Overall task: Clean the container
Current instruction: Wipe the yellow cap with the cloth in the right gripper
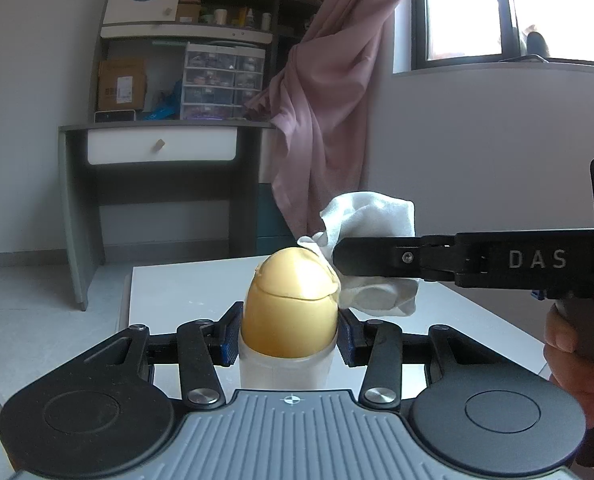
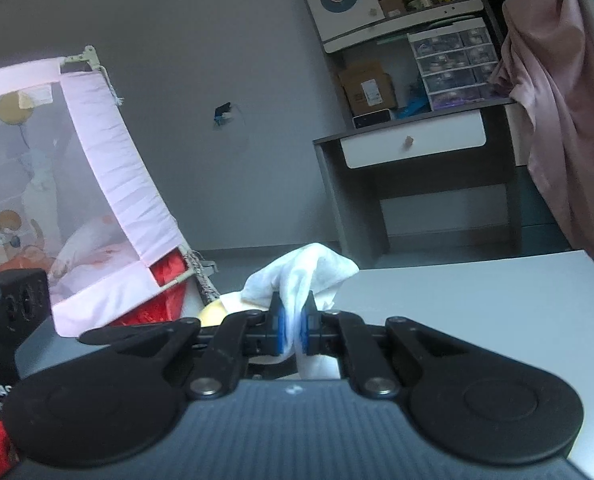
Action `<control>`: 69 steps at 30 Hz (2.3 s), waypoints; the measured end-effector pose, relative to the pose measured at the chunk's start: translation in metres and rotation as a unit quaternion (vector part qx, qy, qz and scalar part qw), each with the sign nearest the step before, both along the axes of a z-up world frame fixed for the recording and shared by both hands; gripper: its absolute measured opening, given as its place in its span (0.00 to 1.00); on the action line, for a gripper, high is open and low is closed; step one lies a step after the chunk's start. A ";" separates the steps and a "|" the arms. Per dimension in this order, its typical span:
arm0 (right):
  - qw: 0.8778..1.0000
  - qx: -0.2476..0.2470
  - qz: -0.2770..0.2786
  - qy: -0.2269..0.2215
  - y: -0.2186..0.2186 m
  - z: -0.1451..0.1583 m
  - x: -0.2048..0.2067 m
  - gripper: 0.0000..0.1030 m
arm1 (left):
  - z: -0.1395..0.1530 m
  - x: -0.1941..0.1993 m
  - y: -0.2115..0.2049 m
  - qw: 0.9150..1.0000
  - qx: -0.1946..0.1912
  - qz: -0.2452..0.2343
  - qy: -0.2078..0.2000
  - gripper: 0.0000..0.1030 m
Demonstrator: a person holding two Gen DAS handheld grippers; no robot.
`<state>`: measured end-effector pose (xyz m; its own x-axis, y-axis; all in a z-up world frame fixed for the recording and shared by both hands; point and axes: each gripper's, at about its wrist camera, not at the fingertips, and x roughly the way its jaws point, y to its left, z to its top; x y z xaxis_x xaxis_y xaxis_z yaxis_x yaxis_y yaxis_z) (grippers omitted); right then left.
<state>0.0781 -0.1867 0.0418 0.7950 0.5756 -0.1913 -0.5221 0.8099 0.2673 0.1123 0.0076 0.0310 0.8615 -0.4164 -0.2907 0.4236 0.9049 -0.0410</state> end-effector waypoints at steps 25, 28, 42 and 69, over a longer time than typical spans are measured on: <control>0.993 -0.042 0.109 -0.019 0.029 0.017 -0.020 0.07 | -0.002 -0.002 -0.003 1.000 0.001 0.000 0.000 0.44; 0.995 -0.035 0.089 -0.021 0.024 0.018 -0.018 0.07 | -0.003 -0.002 -0.003 1.000 0.001 0.000 0.000 0.44; 0.999 -0.025 0.012 0.018 0.002 -0.001 0.011 0.08 | -0.002 -0.002 -0.003 1.000 0.001 0.000 0.000 0.44; 0.997 -0.039 0.063 -0.007 0.013 0.010 -0.017 0.10 | -0.002 -0.001 -0.006 1.000 0.003 0.000 0.001 0.44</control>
